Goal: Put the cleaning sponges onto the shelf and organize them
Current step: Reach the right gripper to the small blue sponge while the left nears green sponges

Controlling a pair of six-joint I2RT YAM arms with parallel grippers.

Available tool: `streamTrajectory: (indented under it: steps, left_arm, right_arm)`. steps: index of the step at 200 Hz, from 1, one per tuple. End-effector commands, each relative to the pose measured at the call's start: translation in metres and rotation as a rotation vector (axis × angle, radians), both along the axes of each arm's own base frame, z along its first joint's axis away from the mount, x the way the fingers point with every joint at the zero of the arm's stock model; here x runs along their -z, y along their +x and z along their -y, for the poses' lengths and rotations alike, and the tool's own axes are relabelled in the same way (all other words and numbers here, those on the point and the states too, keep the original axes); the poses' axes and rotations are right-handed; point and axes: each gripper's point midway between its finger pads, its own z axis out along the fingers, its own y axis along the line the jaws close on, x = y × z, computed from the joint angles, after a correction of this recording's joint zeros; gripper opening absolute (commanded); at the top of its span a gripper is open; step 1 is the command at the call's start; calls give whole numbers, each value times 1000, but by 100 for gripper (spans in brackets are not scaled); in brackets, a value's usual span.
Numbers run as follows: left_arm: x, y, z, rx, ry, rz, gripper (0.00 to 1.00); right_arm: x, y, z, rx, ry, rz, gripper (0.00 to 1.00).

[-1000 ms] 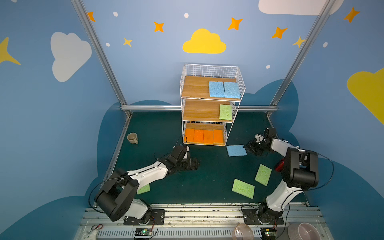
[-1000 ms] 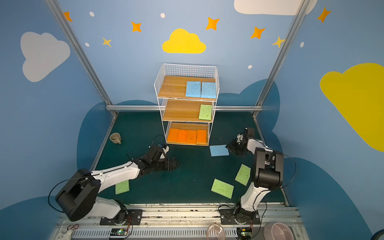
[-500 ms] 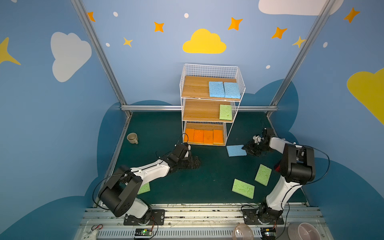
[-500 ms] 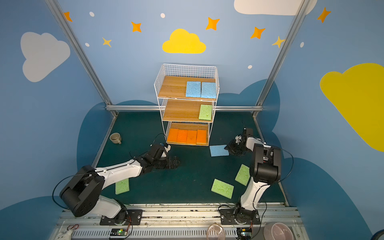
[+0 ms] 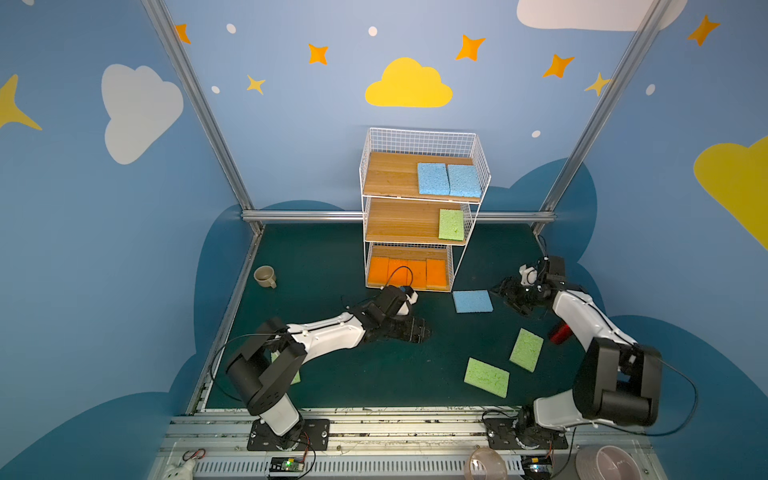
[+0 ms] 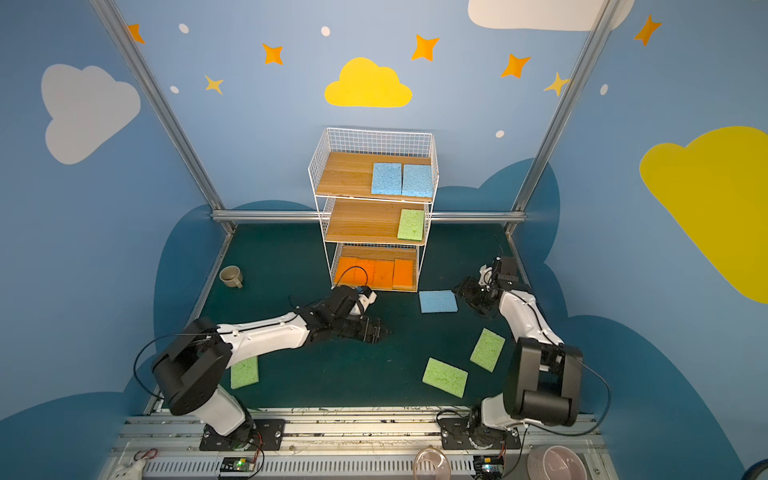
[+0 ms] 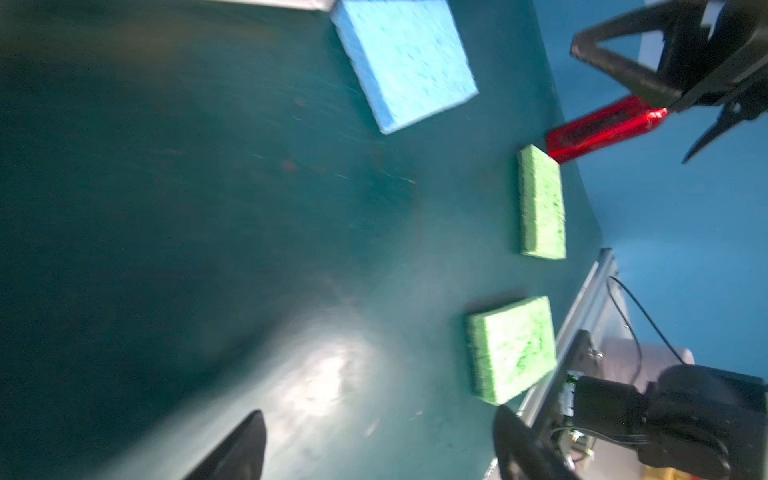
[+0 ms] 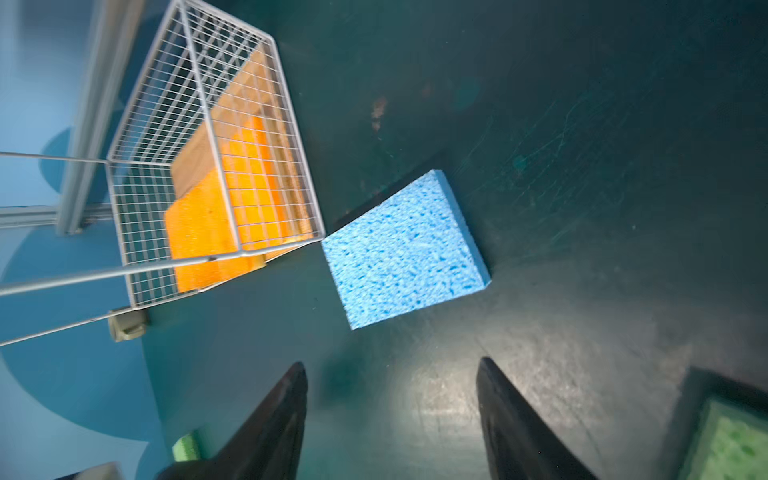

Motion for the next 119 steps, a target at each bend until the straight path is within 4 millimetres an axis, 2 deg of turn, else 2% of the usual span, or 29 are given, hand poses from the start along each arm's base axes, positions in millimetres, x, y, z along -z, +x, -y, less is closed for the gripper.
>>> streamTrajectory:
  steps: [1, 19, 35, 72, 100, 119]
  left_arm:
    - [3, -16, 27, 81, -5, -17, 74]
    - [6, -28, 50, 127, 5, -19, 68]
    - [10, -37, 65, 148, 10, -26, 68]
    - [23, -58, 87, 185, 35, -43, 68]
    - [34, -53, 86, 139, 65, -64, 71]
    - [28, -44, 78, 95, 64, -34, 84]
  right_arm:
    - [11, -17, -5, 20, 56, -60, 64]
    - [9, -24, -7, 17, 72, -47, 64]
    - [4, -29, -6, 20, 74, -27, 65]
    - [1, -34, -4, 18, 77, -3, 64]
    - [13, -27, -1, 18, 65, -21, 65]
    - [26, -19, 7, 32, 47, -83, 63]
